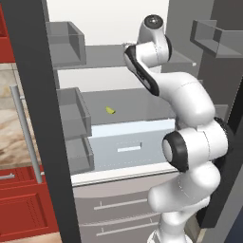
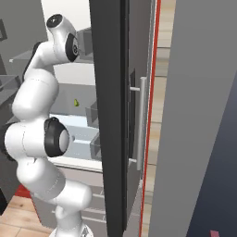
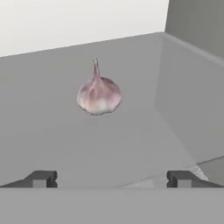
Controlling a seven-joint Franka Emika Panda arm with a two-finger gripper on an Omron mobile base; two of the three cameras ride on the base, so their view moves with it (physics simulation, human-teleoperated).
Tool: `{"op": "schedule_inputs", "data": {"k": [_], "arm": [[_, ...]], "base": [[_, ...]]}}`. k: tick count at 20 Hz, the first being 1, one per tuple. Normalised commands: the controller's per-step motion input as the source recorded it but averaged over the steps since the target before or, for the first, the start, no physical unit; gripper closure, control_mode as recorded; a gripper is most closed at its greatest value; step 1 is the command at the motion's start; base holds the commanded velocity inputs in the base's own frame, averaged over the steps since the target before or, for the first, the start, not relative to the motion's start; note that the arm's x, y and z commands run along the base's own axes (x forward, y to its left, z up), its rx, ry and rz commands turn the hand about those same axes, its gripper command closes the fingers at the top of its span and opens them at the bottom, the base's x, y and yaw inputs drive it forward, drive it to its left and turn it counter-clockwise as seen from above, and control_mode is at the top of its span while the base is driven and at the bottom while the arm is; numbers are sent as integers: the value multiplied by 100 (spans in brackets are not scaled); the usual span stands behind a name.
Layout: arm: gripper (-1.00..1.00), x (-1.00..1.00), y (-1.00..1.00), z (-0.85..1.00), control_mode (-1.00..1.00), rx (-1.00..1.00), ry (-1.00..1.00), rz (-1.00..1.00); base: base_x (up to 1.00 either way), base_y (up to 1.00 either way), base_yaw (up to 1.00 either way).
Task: Grab the lemon wedge and garlic from the fridge, place them in the blender, close the lid, and turn on the blender to create a marinade.
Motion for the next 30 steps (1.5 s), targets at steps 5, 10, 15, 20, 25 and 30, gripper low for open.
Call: {"op": "schedule_inputs", "data": {"k": [5, 10, 15, 20, 25, 30], "arm": [[-100, 24, 0, -4, -100, 0, 2, -1], [-100, 29, 0, -13, -100, 0, 0, 0], [-100, 26, -1, -29, -100, 0, 0, 0], [-100, 42, -1, -11, -100, 0, 0, 0], [-100, 47, -10, -16, -100, -1, 0, 0], [-100, 42, 0, -1, -100, 0, 0, 0]], "base": [[0, 0, 0], [0, 0, 0], [0, 0, 0], [0, 0, 0], [0, 0, 0], [0, 0, 0]]}}
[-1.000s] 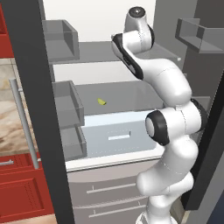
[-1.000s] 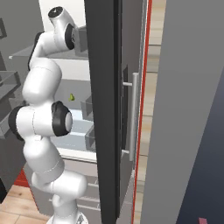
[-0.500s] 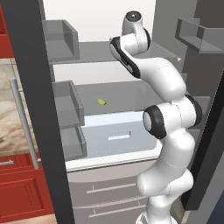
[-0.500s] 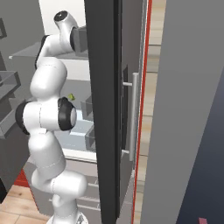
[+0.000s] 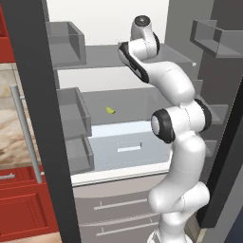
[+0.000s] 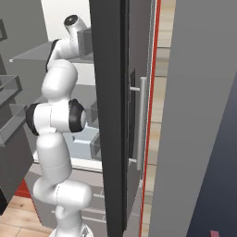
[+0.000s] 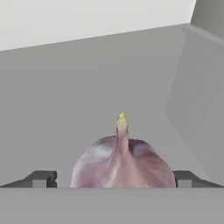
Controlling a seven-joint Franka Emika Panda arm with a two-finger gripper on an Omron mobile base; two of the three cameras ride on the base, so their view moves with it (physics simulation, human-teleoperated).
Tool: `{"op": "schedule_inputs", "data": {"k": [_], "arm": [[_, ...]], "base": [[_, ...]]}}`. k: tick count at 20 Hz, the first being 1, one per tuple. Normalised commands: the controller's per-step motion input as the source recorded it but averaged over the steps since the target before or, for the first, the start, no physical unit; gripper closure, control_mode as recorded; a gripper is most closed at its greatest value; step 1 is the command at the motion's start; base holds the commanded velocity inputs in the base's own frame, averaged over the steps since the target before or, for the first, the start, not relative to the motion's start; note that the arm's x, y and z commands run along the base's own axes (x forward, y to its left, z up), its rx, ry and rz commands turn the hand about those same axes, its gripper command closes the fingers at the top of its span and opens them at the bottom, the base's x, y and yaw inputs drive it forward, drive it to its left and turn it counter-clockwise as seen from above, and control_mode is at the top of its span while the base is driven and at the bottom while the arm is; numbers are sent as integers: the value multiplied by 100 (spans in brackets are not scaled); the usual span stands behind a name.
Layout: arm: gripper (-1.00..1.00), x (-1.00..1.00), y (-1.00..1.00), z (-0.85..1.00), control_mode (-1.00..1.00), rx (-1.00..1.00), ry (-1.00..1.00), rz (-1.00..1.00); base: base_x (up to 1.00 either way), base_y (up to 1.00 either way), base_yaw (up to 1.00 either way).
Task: Grab the lemon wedge and garlic from the fridge, place them in the blender, close the lid, and turn on the blender to create a marinade.
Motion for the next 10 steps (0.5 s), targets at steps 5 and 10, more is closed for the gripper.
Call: {"op": "schedule_inputs", "data": {"k": [5, 10], "arm": [[100, 20, 0, -20, -100, 0, 0, 0], [100, 0, 0, -17, -100, 0, -1, 0]], "base": [[0, 0, 0], [0, 0, 0]]}}
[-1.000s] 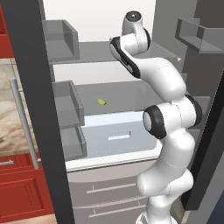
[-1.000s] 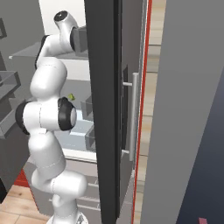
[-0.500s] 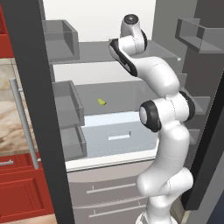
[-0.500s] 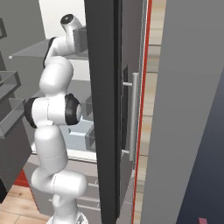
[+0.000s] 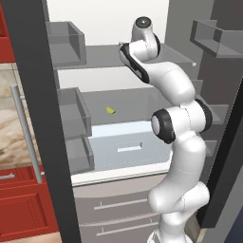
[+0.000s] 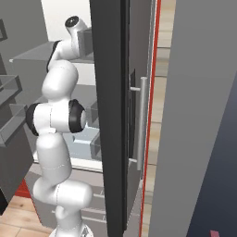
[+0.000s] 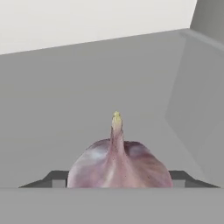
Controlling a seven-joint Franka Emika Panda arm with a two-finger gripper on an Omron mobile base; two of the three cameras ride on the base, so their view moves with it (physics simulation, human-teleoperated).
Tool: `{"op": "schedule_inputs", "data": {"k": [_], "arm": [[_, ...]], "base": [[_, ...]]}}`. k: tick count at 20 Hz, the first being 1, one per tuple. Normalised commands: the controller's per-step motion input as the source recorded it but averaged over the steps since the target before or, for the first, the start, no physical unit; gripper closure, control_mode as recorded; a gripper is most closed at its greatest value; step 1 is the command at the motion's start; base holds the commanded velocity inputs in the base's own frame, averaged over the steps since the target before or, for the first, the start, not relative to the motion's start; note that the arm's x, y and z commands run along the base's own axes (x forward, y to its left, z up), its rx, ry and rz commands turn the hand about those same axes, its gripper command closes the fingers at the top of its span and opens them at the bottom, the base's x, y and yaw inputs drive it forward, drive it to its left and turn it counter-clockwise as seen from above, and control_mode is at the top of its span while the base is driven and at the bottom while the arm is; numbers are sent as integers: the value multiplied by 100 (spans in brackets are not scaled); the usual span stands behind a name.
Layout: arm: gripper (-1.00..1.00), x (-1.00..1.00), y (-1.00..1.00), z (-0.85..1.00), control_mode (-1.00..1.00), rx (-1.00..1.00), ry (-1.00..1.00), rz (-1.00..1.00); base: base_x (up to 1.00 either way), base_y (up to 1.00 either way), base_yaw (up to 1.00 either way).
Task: Grab the lemon wedge and garlic from the fridge, place them in the blender, close the lid, and turn on the blender to create a marinade.
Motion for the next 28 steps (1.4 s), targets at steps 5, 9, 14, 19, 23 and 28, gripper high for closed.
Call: {"op": "schedule_inputs", "data": {"k": [5, 9, 14, 19, 23, 28], "arm": [[100, -42, 13, 0, -100, 0, -7, 0], [100, -98, 41, 0, -100, -2, -28, 0], [100, -100, 60, 18, -100, -1, -27, 4], [100, -100, 35, 39, -100, 3, -6, 17], [100, -100, 18, 7, -100, 8, 2, 27], [100, -100, 29, 0, -100, 2, 15, 13]], "base": [[0, 0, 0], [0, 0, 0], [0, 0, 0], [0, 0, 0], [0, 0, 0], [0, 0, 0]]}}
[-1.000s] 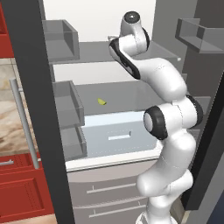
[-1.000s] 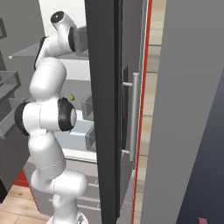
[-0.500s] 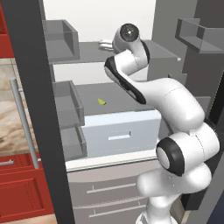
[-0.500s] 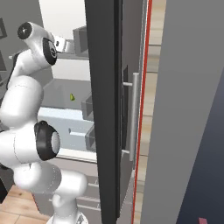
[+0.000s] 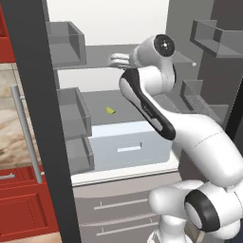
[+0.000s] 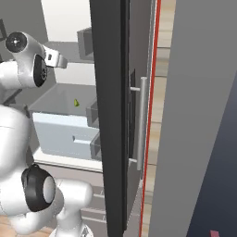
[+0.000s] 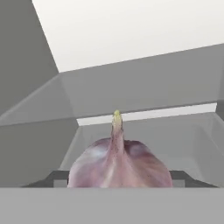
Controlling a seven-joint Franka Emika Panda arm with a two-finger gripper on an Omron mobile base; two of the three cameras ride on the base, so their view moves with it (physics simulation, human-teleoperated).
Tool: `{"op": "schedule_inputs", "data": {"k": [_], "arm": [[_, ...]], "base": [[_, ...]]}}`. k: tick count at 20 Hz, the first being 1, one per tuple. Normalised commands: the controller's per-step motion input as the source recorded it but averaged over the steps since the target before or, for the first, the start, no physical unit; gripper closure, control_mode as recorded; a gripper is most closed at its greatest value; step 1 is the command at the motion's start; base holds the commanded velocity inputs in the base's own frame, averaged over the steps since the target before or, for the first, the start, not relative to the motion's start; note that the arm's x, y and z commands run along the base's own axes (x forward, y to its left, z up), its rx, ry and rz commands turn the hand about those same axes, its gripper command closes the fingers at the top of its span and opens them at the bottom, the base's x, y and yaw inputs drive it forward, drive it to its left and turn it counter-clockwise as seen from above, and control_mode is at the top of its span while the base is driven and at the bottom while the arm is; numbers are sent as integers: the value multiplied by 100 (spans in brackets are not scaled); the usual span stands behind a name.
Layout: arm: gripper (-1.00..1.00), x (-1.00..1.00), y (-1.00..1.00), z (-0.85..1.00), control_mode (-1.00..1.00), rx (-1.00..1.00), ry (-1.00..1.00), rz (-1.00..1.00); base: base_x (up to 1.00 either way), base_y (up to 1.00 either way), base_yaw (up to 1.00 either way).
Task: Grab the lemon wedge and garlic from the fridge, place them in the blender, close the lid, and turn on the blender to create a marinade.
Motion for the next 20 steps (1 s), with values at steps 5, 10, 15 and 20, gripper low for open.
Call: {"op": "schedule_inputs", "data": {"k": [5, 10, 15, 20], "arm": [[100, -100, 15, -71, -100, -1, 56, 1], [100, -100, -27, -100, -100, -2, 66, 0], [100, -94, -58, -98, -100, -1, 38, 1], [100, -12, -22, -17, -100, -2, 0, -1]], "base": [[0, 0, 0], [0, 0, 0], [0, 0, 0], [0, 0, 0]]}}
